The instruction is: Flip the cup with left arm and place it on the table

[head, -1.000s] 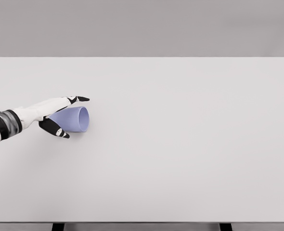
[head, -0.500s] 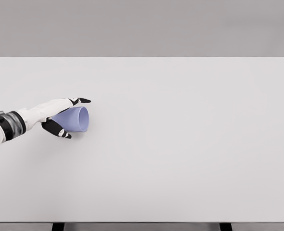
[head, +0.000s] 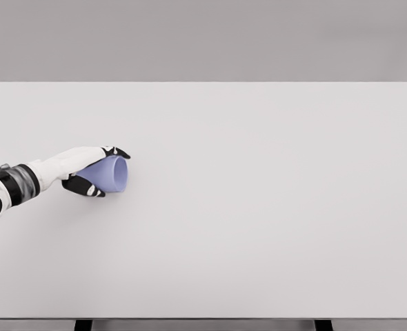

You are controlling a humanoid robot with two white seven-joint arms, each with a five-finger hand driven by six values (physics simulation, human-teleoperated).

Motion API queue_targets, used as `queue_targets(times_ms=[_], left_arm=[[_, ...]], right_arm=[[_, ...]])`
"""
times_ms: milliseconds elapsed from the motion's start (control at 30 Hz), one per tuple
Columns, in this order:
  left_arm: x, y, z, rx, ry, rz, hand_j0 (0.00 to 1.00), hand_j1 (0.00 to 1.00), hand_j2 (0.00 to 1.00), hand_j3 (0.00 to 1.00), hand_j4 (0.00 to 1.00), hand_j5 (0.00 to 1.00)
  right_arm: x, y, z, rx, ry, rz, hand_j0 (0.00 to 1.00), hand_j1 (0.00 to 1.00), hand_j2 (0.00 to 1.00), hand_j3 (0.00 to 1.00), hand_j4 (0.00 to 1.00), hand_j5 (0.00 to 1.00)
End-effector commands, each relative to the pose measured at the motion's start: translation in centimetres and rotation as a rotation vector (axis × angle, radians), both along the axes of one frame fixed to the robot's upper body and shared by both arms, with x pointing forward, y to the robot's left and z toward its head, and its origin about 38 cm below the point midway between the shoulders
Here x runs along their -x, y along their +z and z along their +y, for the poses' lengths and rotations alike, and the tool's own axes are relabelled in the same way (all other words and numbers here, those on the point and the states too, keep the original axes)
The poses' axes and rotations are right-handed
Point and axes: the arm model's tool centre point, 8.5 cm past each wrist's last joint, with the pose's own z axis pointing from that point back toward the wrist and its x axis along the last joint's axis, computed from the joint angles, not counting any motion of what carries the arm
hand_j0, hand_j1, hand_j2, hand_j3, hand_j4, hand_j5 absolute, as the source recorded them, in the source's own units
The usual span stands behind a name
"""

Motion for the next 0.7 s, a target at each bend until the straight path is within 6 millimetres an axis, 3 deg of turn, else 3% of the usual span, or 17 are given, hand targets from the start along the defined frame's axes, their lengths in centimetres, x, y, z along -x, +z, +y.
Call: queue_targets(times_ms=[0,133,267,667], left_arm=[[0.0,0.0,0.0,0.004,-0.003,0.0,0.64,0.64,0.64,0.64,0.64,0.64],[0.0,0.2,0.0,0.009,-0.009,-0.005,0.63,0.63,0.63,0.63,0.63,0.63],[0.1,1.3,-0.4,0.189,-0.018,0.0,0.64,0.64,0.64,0.64,0.64,0.64],[0.5,3.0,0.6,0.454,-0.015,0.095,0.64,0.64,0.64,0.64,0.64,0.64]], right_arm=[[0.0,0.0,0.0,0.0,0.0,0.0,1.0,1.0,1.0,1.0,1.0,1.0],[0.0,0.0,0.0,0.0,0.0,0.0,1.0,1.0,1.0,1.0,1.0,1.0],[0.0,0.0,0.0,0.0,0.0,0.0,1.0,1.0,1.0,1.0,1.0,1.0],[0.0,0.0,0.0,0.0,0.0,0.0,1.0,1.0,1.0,1.0,1.0,1.0]])
